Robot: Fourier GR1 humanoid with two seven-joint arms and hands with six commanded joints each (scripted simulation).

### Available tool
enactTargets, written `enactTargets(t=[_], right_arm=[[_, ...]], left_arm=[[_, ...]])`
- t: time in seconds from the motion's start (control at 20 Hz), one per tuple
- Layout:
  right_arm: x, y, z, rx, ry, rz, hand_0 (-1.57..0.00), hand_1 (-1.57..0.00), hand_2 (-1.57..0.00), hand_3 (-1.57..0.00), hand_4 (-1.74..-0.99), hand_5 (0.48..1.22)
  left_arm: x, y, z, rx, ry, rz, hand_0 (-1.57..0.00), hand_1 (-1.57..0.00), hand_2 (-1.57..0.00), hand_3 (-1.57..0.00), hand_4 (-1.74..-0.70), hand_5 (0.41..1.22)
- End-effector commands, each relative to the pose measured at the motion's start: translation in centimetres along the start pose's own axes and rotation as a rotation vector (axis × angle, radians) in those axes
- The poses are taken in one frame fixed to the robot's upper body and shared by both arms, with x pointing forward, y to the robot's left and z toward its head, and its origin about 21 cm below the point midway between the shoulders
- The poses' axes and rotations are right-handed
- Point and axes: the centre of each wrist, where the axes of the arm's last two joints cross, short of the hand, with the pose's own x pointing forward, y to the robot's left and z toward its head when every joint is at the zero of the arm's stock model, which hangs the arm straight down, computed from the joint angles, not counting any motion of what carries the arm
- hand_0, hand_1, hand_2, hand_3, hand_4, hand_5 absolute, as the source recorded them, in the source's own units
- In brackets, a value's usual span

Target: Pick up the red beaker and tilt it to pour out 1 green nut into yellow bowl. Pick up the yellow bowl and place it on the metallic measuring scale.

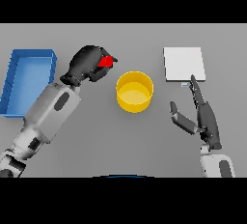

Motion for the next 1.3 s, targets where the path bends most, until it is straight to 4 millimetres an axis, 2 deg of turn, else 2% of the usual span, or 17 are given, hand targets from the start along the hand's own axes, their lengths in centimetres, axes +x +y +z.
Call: enactTargets(t=[0.0,0.25,0.4,0.6,0.75,0.95,1.05,1.15,1.25], right_arm=[[0.2,0.1,-0.1,0.0,-0.01,-0.005,0.0,0.0,0.0,0.0,-1.267,0.72],[0.0,0.2,-0.2,-0.004,-0.01,-0.01,0.0,0.0,0.0,0.0,-1.264,0.717],[-0.3,0.0,0.2,-0.012,-0.009,-0.018,0.0,0.0,0.0,0.0,-1.258,0.697],[-0.3,0.4,-0.3,-0.031,0.002,-0.029,0.0,0.0,0.0,0.0,-1.225,0.663],[-0.5,0.7,-0.5,-0.038,0.009,-0.024,0.0,0.0,0.0,0.0,-1.198,0.65],[-0.5,0.7,-0.1,-0.039,-0.014,0.002,0.0,0.0,0.0,0.0,-1.191,0.649],[-0.5,0.6,0.1,-0.042,0.001,0.011,0.0,0.0,0.0,0.0,-1.183,0.643],[-0.3,0.3,-0.2,-0.054,0.002,-0.006,0.0,0.0,0.0,0.0,-1.18,0.63],[-0.7,0.3,-0.1,-0.056,0.023,0.0,0.0,0.0,0.0,0.0,-1.169,0.624]], left_arm=[[0.5,-0.1,-0.5,-0.028,-0.022,-0.088,-1.57,-1.57,-1.57,-1.57,-1.74,1.134],[2.1,0.3,-2.7,-0.143,-0.098,-0.419,-1.57,-1.57,-1.57,-1.57,-1.74,1.193],[3.2,0.3,-3.8,-0.243,-0.14,-0.598,-1.57,-1.57,-1.57,-1.57,-1.61,1.206],[5.4,0.7,-5.1,-0.353,-0.189,-0.784,-1.57,-1.57,-1.57,-1.57,-1.68,1.215],[6.9,-0.1,-5.7,-0.417,-0.215,-0.902,-1.57,-1.57,-1.57,-1.57,-1.71,1.218],[8.2,-0.2,-6.6,-0.455,-0.218,-1.092,-1.57,-1.57,-1.57,-1.57,-1.73,1.22],[8.1,-0.1,-6.6,-0.475,-0.241,-1.171,-1.57,-1.57,-1.57,-1.57,-1.73,1.22],[8.0,-0.7,-6.5,-0.487,-0.287,-1.24,-1.57,-1.57,-1.57,-1.57,-1.74,1.22],[9.0,-1.2,-6.9,-0.48,-0.323,-1.338,-1.57,-1.57,-1.57,-1.57,-1.74,1.221]])
